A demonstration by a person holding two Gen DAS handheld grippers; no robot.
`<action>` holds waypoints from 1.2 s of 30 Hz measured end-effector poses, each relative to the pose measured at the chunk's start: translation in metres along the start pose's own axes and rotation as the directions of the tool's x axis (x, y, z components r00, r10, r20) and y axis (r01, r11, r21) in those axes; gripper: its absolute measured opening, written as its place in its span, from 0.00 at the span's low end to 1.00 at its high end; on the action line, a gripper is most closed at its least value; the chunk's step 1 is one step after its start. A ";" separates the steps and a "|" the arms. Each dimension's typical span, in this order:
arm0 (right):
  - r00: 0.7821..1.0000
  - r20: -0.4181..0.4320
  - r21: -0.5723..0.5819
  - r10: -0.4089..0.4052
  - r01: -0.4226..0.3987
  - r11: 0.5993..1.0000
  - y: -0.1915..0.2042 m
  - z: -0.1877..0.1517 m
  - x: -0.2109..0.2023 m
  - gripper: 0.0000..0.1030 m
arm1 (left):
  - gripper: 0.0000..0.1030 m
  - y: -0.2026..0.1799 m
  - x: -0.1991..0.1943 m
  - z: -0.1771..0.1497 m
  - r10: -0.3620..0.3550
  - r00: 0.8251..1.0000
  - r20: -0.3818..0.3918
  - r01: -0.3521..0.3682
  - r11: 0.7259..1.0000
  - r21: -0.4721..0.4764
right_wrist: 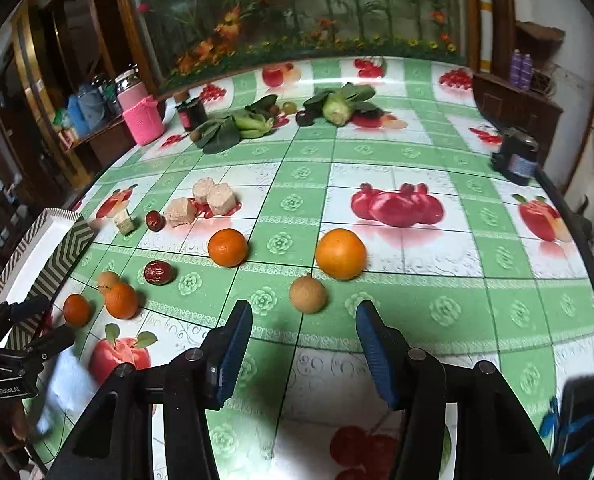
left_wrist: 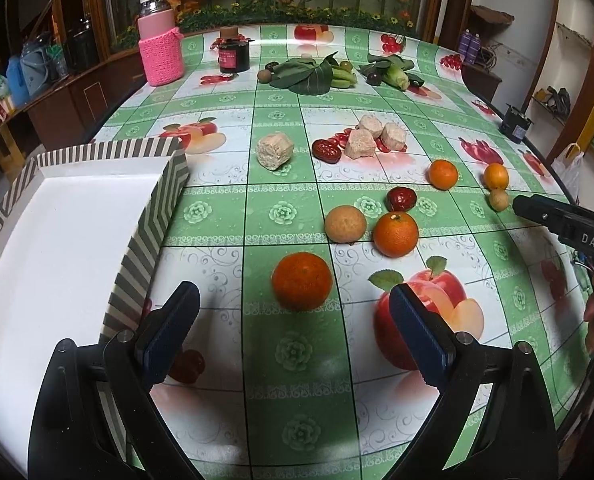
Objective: Organize fruits
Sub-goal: 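Move both tools toward the fruits lying on the tablecloth, then grasp a tangerine with the left tool while the right tool grasps a brown round fruit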
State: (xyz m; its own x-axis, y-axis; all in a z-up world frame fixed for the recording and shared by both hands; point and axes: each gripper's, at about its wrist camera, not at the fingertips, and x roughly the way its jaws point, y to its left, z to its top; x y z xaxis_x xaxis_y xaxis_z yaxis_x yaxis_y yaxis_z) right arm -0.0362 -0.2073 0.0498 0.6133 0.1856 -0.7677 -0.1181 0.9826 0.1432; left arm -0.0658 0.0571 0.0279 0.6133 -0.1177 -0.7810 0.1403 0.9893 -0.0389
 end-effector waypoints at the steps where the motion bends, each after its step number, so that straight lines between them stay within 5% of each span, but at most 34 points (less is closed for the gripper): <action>1: 1.000 -0.006 -0.001 -0.005 0.005 1.000 -0.001 0.001 0.004 0.50 | 0.94 0.000 0.001 0.001 0.002 1.000 -0.001 -0.002 1.000 -0.001; 14: 0.999 -0.040 -0.090 0.010 -0.013 0.996 0.007 0.006 0.037 0.23 | 0.93 -0.005 0.016 0.006 0.000 1.000 -0.026 0.001 1.000 0.021; 16: 0.999 -0.037 -0.070 0.031 -0.034 0.997 0.003 0.006 0.037 0.23 | 0.79 -0.006 0.019 0.007 -0.016 0.999 -0.032 0.017 0.999 0.029; 18: 0.999 -0.037 -0.068 0.028 -0.031 0.997 0.002 0.006 0.036 0.23 | 0.48 -0.005 0.025 0.008 -0.039 0.997 -0.059 0.040 0.999 0.023; 22: 0.999 -0.028 -0.063 0.038 -0.040 0.997 0.005 0.005 0.031 0.23 | 0.30 -0.002 0.024 0.008 -0.065 0.996 -0.053 0.066 0.998 0.009; 36: 0.972 0.044 -0.075 0.230 -0.226 0.971 0.062 0.008 -0.009 0.23 | 0.30 0.011 -0.021 0.008 -0.055 0.998 0.008 0.055 0.998 -0.018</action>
State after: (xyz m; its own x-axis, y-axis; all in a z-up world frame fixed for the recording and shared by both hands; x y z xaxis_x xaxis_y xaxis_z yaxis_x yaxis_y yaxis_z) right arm -0.0429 -0.1483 0.0701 0.6032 0.4062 -0.6864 -0.3119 0.9122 0.2657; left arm -0.0705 0.0696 0.0490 0.6108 -0.1726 -0.7728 0.1600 0.9827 -0.0930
